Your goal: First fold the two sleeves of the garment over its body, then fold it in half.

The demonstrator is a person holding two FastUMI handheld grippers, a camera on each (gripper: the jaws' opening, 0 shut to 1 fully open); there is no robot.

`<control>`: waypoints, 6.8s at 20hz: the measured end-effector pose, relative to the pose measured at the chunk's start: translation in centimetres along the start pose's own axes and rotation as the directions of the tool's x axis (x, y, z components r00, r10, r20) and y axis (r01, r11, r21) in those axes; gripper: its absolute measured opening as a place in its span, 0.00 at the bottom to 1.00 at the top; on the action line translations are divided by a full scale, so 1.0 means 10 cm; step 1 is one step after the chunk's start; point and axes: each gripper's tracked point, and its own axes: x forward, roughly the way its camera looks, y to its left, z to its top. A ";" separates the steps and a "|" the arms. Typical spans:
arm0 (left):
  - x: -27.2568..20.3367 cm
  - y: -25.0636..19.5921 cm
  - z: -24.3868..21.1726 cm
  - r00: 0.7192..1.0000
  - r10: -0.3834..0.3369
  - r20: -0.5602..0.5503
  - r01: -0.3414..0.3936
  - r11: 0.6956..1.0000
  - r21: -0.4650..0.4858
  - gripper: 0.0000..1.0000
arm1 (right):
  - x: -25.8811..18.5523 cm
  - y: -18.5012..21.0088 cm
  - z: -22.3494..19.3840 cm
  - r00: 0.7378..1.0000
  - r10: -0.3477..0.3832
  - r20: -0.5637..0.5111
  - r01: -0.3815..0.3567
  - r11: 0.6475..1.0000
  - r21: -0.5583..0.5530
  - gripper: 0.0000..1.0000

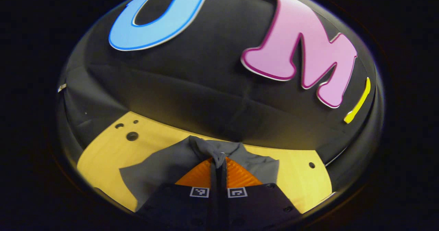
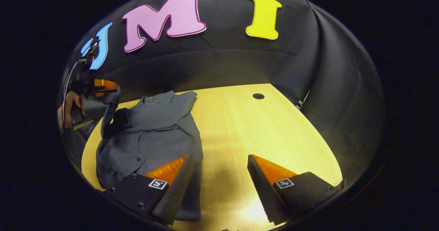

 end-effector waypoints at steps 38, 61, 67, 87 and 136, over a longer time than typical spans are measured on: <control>-1.87 1.16 -1.74 0.954 0.164 -0.251 -0.140 0.984 0.108 0.96 | -0.08 0.62 -0.44 0.985 0.090 -0.148 -0.102 0.992 -0.076 1.00; -2.38 1.91 -2.94 0.826 0.304 -0.474 -0.239 0.952 0.193 0.97 | -0.04 0.81 -1.60 0.918 -0.030 -0.395 -0.011 0.995 -0.102 1.00; -2.35 1.82 -2.97 0.836 0.297 -0.462 -0.226 0.953 0.204 0.81 | -0.05 0.90 -1.60 0.928 -0.006 -0.373 -0.040 0.992 -0.117 0.86; -2.35 1.56 -2.81 0.878 0.173 -0.447 -0.121 0.982 0.142 0.05 | -0.11 1.10 -1.46 0.908 0.105 -0.405 -0.153 0.984 -0.088 0.05; 0.84 1.58 0.46 0.994 0.050 0.094 -0.040 0.994 -0.102 0.05 | 2.56 1.79 1.83 0.985 0.125 0.116 -0.131 0.990 0.046 0.05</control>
